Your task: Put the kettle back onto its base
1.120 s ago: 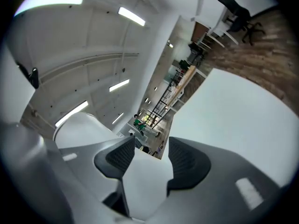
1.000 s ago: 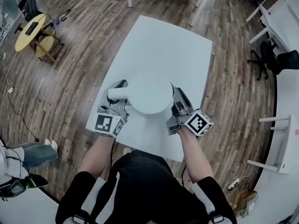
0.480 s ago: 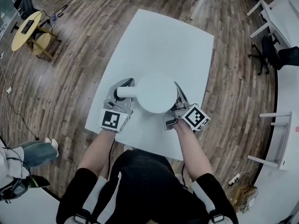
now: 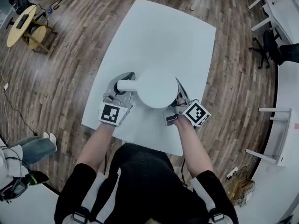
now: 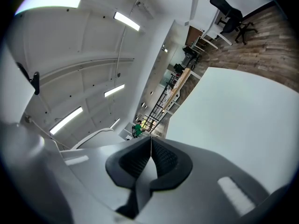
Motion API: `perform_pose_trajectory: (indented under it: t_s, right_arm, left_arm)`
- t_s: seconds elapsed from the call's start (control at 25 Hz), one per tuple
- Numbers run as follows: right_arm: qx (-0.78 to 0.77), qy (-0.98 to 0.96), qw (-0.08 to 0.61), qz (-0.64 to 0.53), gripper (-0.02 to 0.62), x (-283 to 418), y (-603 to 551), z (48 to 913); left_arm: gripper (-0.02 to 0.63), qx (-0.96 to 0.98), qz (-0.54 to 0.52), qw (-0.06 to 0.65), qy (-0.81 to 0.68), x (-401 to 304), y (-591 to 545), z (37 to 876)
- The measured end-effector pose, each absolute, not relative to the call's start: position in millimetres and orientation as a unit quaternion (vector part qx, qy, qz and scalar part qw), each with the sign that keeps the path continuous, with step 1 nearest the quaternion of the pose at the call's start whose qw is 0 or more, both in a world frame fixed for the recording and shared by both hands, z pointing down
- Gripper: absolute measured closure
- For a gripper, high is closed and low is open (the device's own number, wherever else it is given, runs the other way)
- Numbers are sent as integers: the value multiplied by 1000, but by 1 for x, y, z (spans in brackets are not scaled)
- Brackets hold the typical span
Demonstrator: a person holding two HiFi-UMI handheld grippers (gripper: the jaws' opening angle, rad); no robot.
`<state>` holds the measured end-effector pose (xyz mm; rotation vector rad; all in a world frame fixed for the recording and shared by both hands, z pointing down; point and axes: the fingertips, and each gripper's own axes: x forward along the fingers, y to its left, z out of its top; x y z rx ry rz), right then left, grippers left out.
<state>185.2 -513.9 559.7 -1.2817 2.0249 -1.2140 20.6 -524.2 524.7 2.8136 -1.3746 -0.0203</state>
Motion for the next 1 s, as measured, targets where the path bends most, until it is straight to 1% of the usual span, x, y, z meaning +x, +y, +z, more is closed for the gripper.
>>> perform_pose_trajectory:
  t_s: [0.6,0.88,1.0]
  right_arm:
    - [-431,745,229,-454,601,186,-507,571]
    - [-441,757,209,-436,600,175,-500,572]
    - [-439,756,212,-436,600,175,-500,572]
  left_arm:
    - [604,899,11,13,-438,27,-521,544]
    - [609,895,-10,21,-446,15,-512,553]
    - [609,896,-12,17,-444,16,-513,552]
